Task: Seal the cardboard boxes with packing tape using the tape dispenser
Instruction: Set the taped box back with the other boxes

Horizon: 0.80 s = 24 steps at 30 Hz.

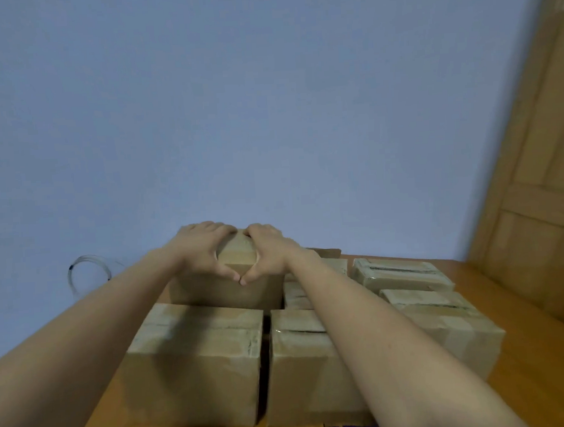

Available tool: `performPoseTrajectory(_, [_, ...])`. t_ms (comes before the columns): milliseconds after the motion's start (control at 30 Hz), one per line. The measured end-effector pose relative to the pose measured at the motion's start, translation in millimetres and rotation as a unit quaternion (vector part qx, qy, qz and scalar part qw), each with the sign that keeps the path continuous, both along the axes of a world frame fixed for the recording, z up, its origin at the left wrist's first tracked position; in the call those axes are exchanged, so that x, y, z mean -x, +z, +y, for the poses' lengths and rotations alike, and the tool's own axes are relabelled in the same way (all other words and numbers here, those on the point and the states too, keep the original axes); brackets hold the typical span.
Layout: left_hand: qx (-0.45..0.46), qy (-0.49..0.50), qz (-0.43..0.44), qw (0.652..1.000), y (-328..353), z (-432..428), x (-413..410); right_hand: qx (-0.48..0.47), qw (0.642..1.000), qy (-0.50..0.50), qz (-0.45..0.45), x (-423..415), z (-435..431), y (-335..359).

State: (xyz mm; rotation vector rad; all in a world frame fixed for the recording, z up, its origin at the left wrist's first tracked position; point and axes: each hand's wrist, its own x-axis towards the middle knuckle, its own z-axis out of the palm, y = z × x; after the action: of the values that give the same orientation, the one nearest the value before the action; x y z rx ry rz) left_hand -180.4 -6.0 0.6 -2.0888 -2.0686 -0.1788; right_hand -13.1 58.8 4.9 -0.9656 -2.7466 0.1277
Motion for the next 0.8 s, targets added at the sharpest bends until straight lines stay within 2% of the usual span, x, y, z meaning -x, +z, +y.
performPoseTrajectory(233, [-0.095,-0.019,0.036,0.995,65.2,-35.8,-16.5,-0.088,0.996,0.003,0.033,-21.7,-33.3,66.1])
performPoseTrajectory(433, [-0.167,-0.030,0.119,0.978,108.7,-81.6,-41.9,-0.213,0.976,0.004,0.034,-52.3,-73.3,105.5])
performPoseTrajectory(567, [-0.194,-0.041,0.168,0.966,117.1,-117.7,-65.0,-0.260,0.965,-0.001,0.033,-79.0,-109.6,111.7])
performPoseTrajectory(667, [-0.194,-0.044,0.167,0.966,111.9,-147.7,-88.6,-0.257,0.966,-0.003,0.022,-103.2,-140.2,110.2])
performPoseTrajectory(800, [-0.146,-0.042,0.108,0.983,95.9,-194.5,-119.4,-0.179,0.984,0.016,0.008,-137.8,-188.3,100.8])
